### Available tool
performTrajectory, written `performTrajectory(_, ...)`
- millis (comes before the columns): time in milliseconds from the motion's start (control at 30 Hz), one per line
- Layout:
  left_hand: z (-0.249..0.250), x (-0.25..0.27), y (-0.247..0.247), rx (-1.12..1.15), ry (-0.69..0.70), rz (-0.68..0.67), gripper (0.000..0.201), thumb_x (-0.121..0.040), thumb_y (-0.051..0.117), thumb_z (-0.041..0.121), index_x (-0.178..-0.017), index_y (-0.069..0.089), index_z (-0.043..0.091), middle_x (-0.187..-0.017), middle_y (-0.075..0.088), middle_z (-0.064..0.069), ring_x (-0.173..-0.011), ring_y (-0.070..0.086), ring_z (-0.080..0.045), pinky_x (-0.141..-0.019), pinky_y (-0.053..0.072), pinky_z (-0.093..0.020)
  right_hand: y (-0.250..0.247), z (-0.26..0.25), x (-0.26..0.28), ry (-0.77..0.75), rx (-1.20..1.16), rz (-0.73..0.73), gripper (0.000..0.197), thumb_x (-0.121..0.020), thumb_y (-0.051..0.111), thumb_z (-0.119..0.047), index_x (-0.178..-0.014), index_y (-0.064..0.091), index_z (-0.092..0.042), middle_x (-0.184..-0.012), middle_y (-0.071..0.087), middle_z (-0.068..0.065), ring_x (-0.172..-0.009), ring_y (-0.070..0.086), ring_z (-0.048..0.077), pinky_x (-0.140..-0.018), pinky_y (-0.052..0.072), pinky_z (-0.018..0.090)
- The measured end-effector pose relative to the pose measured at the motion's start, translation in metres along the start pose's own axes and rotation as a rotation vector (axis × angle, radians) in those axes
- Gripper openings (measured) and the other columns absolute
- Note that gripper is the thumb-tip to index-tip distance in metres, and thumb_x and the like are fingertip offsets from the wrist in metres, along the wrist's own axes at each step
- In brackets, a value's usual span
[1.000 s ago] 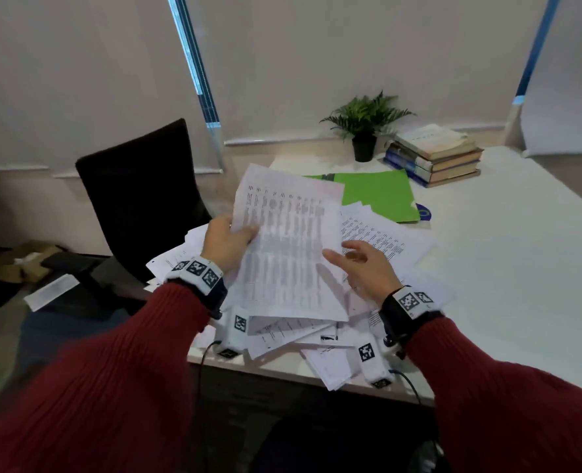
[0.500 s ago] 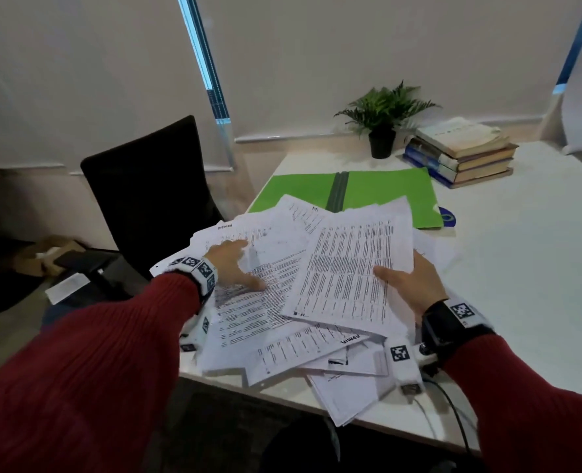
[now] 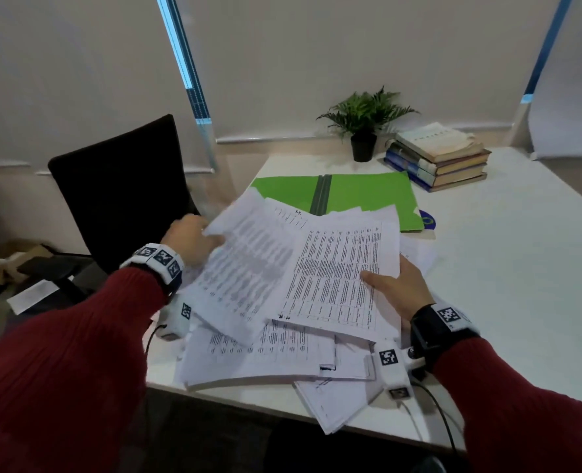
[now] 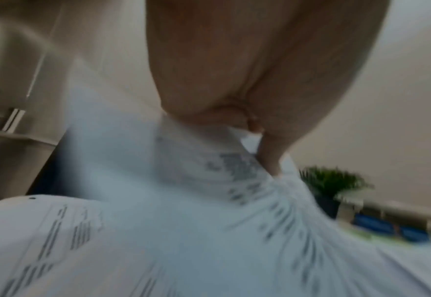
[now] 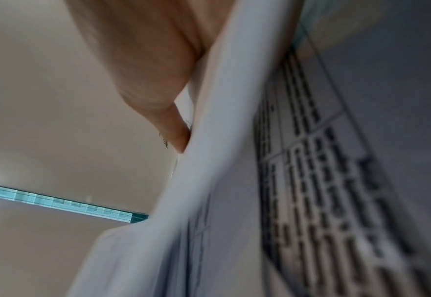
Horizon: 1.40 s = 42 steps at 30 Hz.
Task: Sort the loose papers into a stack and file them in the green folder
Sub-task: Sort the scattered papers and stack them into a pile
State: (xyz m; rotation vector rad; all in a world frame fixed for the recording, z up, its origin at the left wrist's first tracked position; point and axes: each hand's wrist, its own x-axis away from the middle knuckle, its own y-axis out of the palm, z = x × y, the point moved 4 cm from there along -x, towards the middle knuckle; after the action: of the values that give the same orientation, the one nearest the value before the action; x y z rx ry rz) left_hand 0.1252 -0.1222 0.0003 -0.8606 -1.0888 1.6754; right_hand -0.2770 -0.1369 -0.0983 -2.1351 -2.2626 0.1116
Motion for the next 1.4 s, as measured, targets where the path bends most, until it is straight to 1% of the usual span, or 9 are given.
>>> performTrajectory(200, -0.004, 0.015, -0.067, 0.626, -0.139, 0.556, 0.041, -0.09, 0.068, 0.046, -0.108, 0.075, 0.01, -0.108, 0.079, -0.008, -0.095, 0.076, -0.03, -0.088, 0.064, -0.052, 0.005, -0.004, 0.003, -0.004, 0.065, -0.009, 0.04, -0.085, 0.078, -0.002, -0.122, 0.068, -0.011, -0.112, 0.075, 0.003, -0.101, 0.07, 0.021, -0.093, 0.052, 0.034)
performTrajectory(400, 0.058, 0.03, -0.011, 0.946, -0.078, 0.125, 0.017, -0.104, 0.067, 0.023, -0.102, 0.076, 0.007, -0.104, 0.081, -0.013, -0.088, 0.079, -0.026, -0.075, 0.066, -0.04, 0.013, -0.003, 0.004, 0.084, 0.024, 0.012, 0.029, -0.087, 0.068, 0.005, -0.113, 0.066, -0.009, -0.1, 0.076, 0.013, -0.088, 0.072, 0.031, -0.076, 0.058, 0.035)
performTrajectory(567, 0.06, 0.032, 0.044, 0.936, -0.127, -0.202, 0.017, -0.107, 0.062, 0.014, -0.102, 0.072, 0.001, -0.094, 0.083, -0.011, -0.074, 0.08, -0.02, -0.059, 0.062, -0.026, 0.002, -0.008, 0.002, 0.108, -0.071, 0.044, 0.02, -0.102, 0.056, -0.012, -0.118, 0.065, -0.019, -0.103, 0.073, -0.005, -0.092, 0.069, 0.015, -0.063, 0.054, 0.019)
performTrajectory(733, 0.027, 0.026, 0.066, 0.6, -0.137, -0.023, 0.042, -0.093, 0.077, 0.04, -0.098, 0.074, -0.002, -0.103, 0.08, -0.018, -0.095, 0.076, -0.037, -0.093, 0.06, -0.048, 0.0, 0.001, 0.0, 0.075, -0.073, 0.067, 0.059, -0.082, 0.084, -0.012, -0.134, 0.057, -0.013, -0.123, 0.073, 0.003, -0.111, 0.07, 0.021, -0.102, 0.054, 0.041)
performTrajectory(933, 0.014, 0.037, 0.008, 0.413, 0.0, 0.359, 0.023, -0.101, 0.07, 0.03, -0.085, 0.071, 0.013, -0.075, 0.07, -0.006, -0.065, 0.063, -0.02, -0.058, 0.046, -0.029, 0.002, -0.001, 0.002, 0.02, -0.052, 0.059, 0.048, -0.088, 0.078, -0.008, -0.131, 0.058, -0.015, -0.12, 0.072, 0.001, -0.113, 0.068, 0.022, -0.102, 0.052, 0.039)
performTrajectory(1033, 0.011, 0.035, -0.014, 0.698, 0.141, 0.202, 0.018, -0.103, 0.069, 0.024, -0.096, 0.074, 0.008, -0.086, 0.075, -0.011, -0.074, 0.071, -0.022, -0.065, 0.058, -0.03, 0.003, -0.002, 0.002, -0.001, -0.05, 0.032, 0.051, -0.087, 0.08, -0.014, -0.134, 0.06, -0.016, -0.122, 0.073, -0.002, -0.112, 0.07, 0.018, -0.104, 0.052, 0.041)
performTrajectory(1133, 0.028, 0.025, -0.014, 0.53, 0.278, 0.007, 0.022, -0.1, 0.073, 0.03, -0.091, 0.076, 0.01, -0.084, 0.071, -0.008, -0.07, 0.067, -0.014, -0.072, 0.054, -0.031, 0.007, -0.007, 0.005, -0.025, -0.031, -0.033, 0.037, -0.087, 0.079, -0.012, -0.122, 0.07, -0.017, -0.108, 0.08, -0.001, -0.099, 0.076, 0.016, -0.093, 0.06, 0.043)
performTrajectory(1300, 0.083, 0.007, 0.011, 0.151, 0.545, -0.185, 0.017, -0.095, 0.076, 0.038, -0.092, 0.076, 0.022, -0.142, 0.061, 0.012, -0.129, 0.055, -0.006, -0.113, 0.036, -0.031, 0.01, -0.016, 0.011, -0.077, -0.064, -0.062, 0.016, -0.085, 0.082, -0.009, -0.1, 0.078, -0.013, -0.094, 0.082, 0.003, -0.082, 0.075, 0.013, -0.075, 0.062, 0.032)
performTrajectory(1400, 0.101, -0.002, 0.016, 0.117, 0.546, -0.172, 0.019, -0.098, 0.074, 0.037, -0.091, 0.073, 0.019, -0.122, 0.072, 0.003, -0.114, 0.061, -0.013, -0.103, 0.046, -0.034, 0.007, -0.017, 0.014, -0.054, -0.088, -0.048, 0.013, -0.085, 0.082, -0.012, -0.097, 0.079, -0.014, -0.087, 0.081, -0.002, -0.075, 0.075, 0.009, -0.065, 0.059, 0.026)
